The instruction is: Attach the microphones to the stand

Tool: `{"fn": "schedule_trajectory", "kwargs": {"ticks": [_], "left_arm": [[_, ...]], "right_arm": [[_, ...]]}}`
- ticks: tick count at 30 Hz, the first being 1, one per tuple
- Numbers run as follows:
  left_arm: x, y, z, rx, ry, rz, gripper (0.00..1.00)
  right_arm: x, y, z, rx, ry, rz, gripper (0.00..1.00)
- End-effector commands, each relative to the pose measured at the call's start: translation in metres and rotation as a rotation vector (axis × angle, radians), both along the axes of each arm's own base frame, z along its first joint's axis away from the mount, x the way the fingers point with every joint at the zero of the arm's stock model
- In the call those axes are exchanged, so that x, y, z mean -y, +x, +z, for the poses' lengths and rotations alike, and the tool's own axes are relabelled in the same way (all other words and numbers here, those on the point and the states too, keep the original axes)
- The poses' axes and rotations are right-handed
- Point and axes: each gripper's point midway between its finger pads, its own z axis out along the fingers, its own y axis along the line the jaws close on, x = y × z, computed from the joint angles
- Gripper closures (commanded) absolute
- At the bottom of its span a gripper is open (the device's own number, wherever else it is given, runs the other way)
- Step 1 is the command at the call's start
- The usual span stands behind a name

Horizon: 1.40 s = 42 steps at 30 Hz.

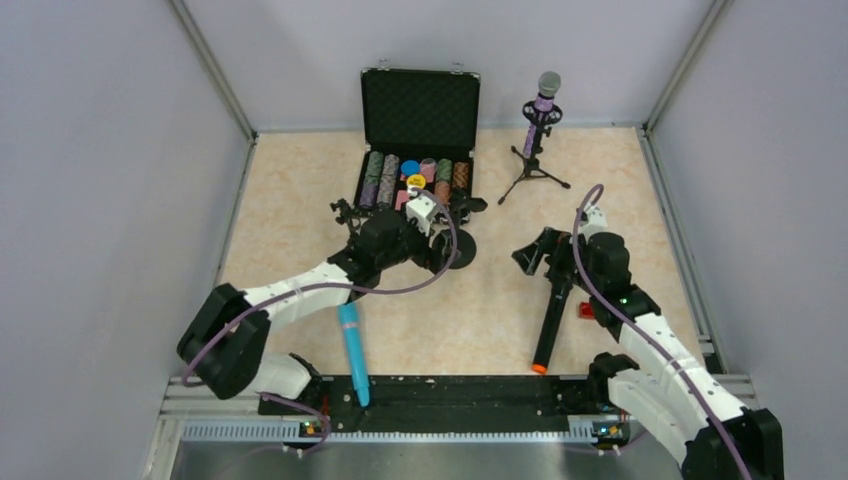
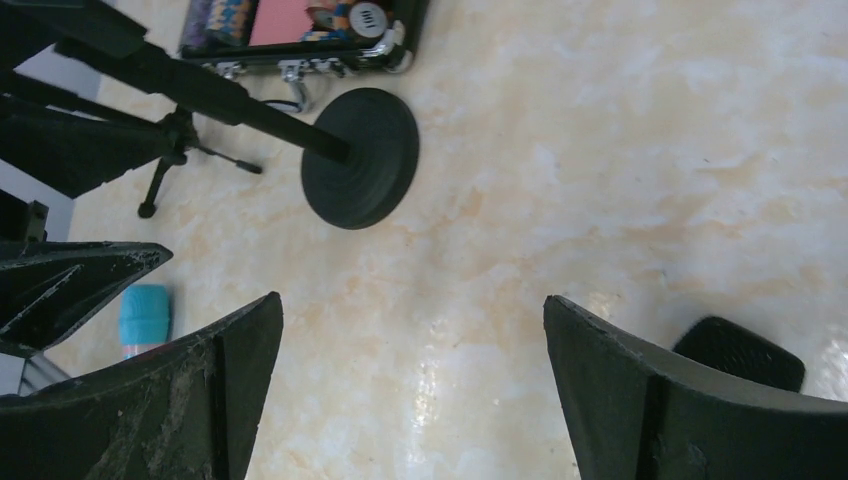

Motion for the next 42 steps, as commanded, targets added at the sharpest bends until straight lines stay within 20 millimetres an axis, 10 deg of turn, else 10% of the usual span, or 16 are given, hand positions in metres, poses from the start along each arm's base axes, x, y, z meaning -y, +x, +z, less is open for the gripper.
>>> {"fn": "schedule_trajectory", "kwargs": {"ticks": [1, 16, 29, 42], "left_arm": [[0.029, 0.021, 0.03, 0.091, -0.16, -0.022, 0.12], [0.034, 0.074, 0.014, 0.249, -0.235, 0.138, 0.32], [0.044, 0.074, 0.004, 0.273, -0.254, 0.089, 1.0], [0.023, 0.053, 0.01, 0.181, -0.235, 0.289, 1.0]], "right_arm": [[0.028, 0.004, -0.005, -0.054, -0.022, -0.194, 0.01], [0.016, -0.003, -0.021, -0.181, -0.064, -0.095, 0.01], [0.016, -0.005, -0.018, -0.195, -0.077, -0.08, 0.01], [0.018, -0.003, -0.01, -0.187, -0.081, -0.099, 0.01]]}}
